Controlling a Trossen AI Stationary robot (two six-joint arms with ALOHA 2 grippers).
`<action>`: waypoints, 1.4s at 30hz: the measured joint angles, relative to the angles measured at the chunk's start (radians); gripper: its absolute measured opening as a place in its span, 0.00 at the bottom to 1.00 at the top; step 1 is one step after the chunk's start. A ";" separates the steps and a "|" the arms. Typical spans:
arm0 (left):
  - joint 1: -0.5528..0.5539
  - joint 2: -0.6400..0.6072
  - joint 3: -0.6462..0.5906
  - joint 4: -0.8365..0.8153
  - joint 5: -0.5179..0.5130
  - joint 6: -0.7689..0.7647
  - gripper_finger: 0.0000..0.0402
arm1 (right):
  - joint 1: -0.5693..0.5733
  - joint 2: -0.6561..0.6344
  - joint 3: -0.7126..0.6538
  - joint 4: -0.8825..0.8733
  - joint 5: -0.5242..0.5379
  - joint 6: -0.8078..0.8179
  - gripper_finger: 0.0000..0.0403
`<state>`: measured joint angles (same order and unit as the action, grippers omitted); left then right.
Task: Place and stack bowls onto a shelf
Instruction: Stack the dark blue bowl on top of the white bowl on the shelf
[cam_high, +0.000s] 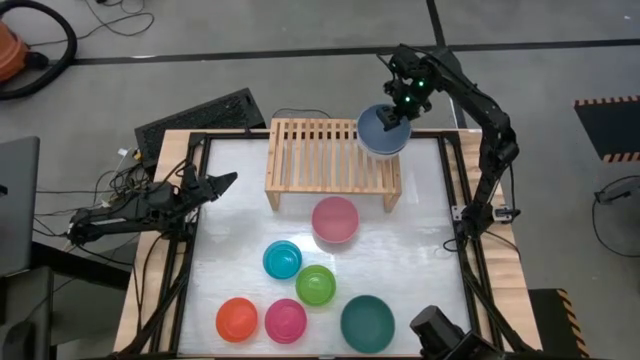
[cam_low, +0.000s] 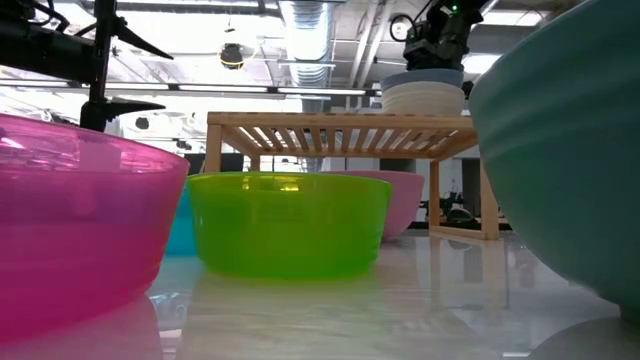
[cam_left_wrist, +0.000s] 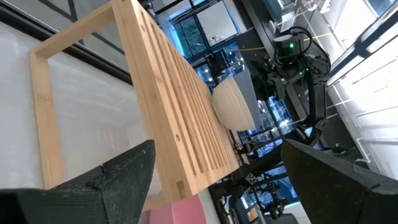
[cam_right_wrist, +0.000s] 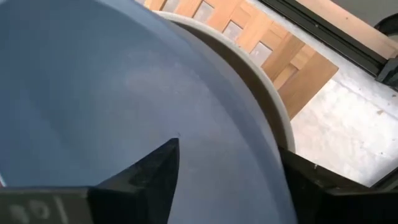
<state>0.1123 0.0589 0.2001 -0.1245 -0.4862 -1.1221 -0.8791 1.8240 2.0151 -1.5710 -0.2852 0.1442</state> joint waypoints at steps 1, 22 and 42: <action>0.000 0.000 0.000 0.001 0.000 0.000 0.83 | 0.000 0.000 0.000 0.000 -0.001 0.010 0.62; 0.000 0.000 0.000 0.001 0.000 0.000 0.83 | 0.034 0.000 0.149 0.000 0.109 0.013 0.62; 0.000 0.000 0.000 0.001 0.000 0.000 0.83 | 0.008 -0.141 0.150 0.001 -0.036 -0.017 0.42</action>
<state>0.1123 0.0589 0.2001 -0.1234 -0.4858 -1.1221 -0.8707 1.6829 2.1647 -1.5703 -0.3213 0.1269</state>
